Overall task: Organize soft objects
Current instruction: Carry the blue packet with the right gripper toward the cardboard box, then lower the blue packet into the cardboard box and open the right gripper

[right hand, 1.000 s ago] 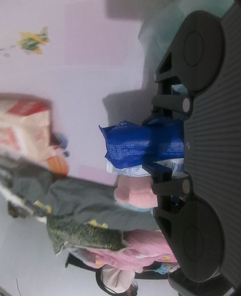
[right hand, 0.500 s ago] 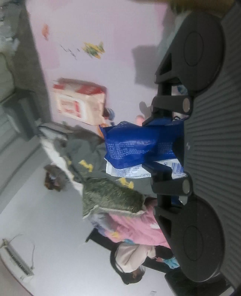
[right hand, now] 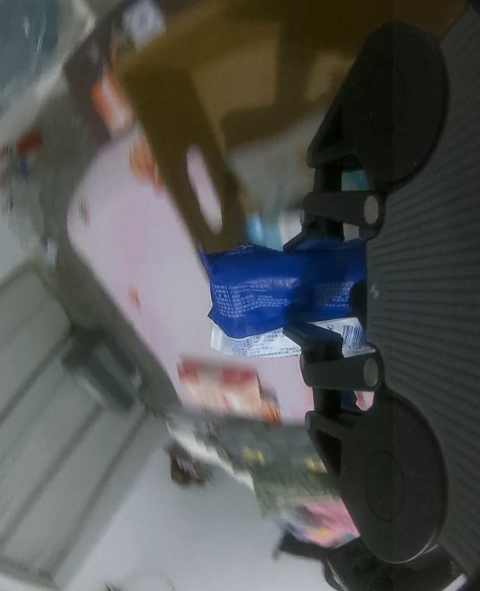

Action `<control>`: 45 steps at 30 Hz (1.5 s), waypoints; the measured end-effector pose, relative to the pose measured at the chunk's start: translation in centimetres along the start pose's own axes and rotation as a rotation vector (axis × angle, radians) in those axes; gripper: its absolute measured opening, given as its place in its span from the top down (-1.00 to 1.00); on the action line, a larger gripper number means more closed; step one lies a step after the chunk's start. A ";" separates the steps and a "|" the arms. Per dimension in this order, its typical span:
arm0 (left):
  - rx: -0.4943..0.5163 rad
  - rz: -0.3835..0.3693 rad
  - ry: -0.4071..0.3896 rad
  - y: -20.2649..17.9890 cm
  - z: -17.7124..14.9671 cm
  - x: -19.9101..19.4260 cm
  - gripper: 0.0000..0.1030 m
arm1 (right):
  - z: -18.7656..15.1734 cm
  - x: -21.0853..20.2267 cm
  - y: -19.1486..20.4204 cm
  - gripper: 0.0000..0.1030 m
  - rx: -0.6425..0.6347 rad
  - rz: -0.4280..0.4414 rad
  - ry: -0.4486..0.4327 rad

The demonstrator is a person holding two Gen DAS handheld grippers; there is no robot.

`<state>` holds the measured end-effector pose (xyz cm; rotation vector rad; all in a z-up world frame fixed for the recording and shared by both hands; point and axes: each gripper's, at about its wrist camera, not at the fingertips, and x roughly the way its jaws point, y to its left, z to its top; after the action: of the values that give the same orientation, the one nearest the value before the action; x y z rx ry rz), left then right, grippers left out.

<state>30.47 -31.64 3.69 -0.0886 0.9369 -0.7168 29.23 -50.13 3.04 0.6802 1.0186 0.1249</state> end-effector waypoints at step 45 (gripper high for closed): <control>-0.070 0.288 -0.237 9.3 -7.9 -16.5 -0.63 | -2.0 -6.2 -14.7 -0.04 0.340 -0.108 -0.191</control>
<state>23.02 -12.81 7.14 -0.0958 0.7285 -0.3966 21.21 -63.27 -1.52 0.9248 0.8974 -0.2088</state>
